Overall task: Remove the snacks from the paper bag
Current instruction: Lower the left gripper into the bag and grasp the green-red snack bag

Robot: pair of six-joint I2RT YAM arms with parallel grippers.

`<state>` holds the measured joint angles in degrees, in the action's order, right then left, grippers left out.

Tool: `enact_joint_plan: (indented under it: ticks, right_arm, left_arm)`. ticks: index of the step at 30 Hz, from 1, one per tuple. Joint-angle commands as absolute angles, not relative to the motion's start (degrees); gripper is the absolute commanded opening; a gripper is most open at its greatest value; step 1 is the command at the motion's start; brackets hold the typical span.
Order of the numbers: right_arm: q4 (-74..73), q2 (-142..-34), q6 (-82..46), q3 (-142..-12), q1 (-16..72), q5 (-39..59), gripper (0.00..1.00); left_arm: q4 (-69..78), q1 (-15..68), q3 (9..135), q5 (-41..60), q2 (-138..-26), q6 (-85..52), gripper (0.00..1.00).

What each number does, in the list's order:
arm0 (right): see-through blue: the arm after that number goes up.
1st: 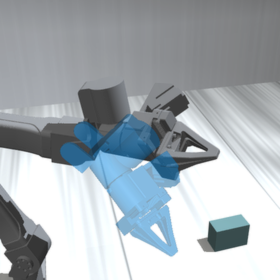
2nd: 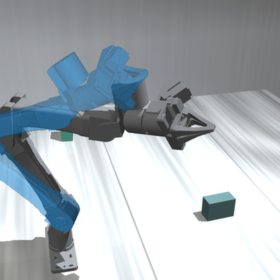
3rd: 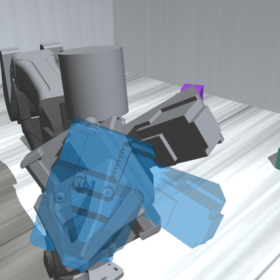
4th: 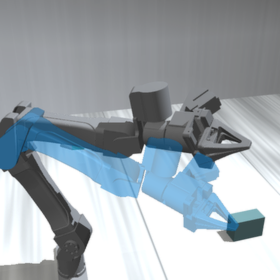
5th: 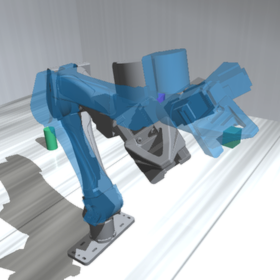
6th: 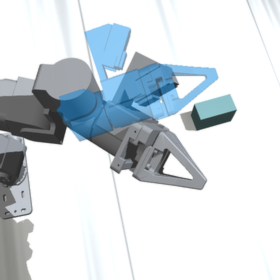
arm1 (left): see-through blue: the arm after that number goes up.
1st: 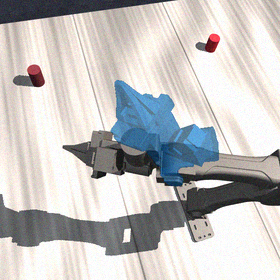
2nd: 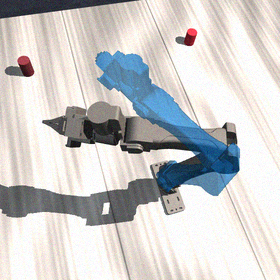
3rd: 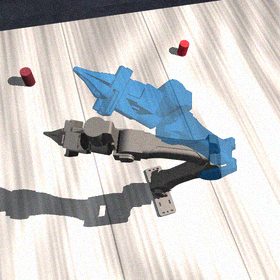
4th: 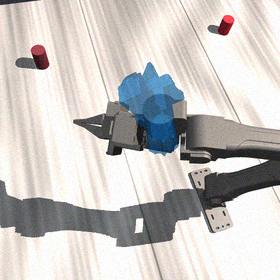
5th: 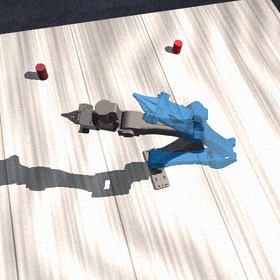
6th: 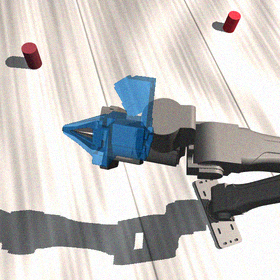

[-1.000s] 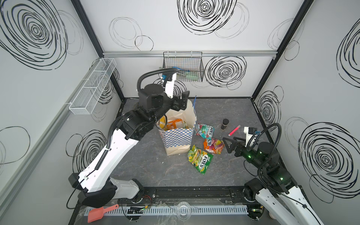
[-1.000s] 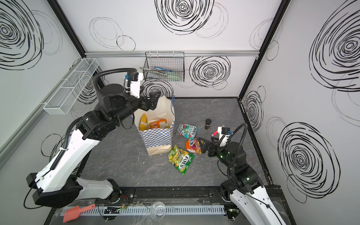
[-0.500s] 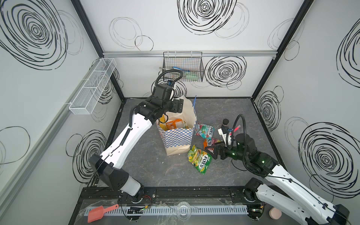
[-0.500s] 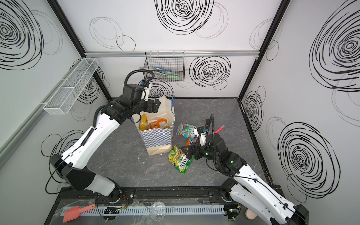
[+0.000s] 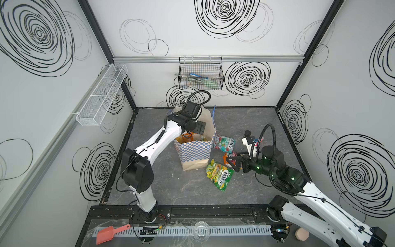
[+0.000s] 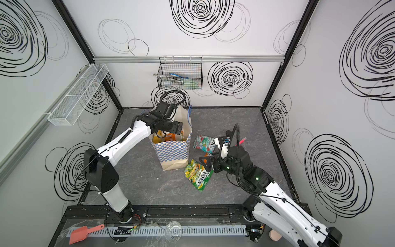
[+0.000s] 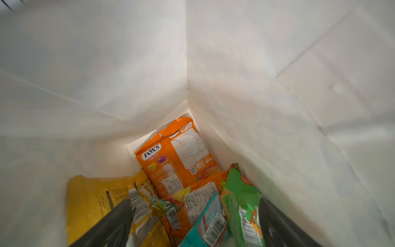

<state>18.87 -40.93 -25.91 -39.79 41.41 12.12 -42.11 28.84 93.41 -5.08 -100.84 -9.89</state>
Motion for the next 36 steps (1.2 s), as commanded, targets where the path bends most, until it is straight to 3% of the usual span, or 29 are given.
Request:
enact_joint_plan:
  ticks: [1, 9, 24, 32, 36]
  right_arm:
    - [19.84, -40.6, -27.38, -43.42, 41.9, 11.94, 0.97]
    - [21.11, -40.58, -30.24, -52.96, 43.49, 13.01, 0.97]
    - [42.72, -61.41, -17.9, -81.03, 44.92, 14.58, 0.97]
    - [38.94, -61.1, -18.43, -79.67, 47.04, 13.28, 0.97]
    - [38.01, -60.18, -18.8, -78.35, 47.37, 12.51, 0.97]
  left_arm:
    - [-41.44, 29.62, 91.57, -4.2, -101.8, -8.28, 0.95]
    - [-43.04, 29.75, 90.18, -6.77, -106.7, -7.83, 0.97]
    - [-46.45, 29.27, 92.13, -4.61, -116.87, -6.5, 0.99]
    - [-45.87, 27.63, 87.24, -6.28, -118.04, -7.79, 1.0]
    - [-40.87, 25.68, 82.0, -0.36, -114.71, -8.71, 0.99]
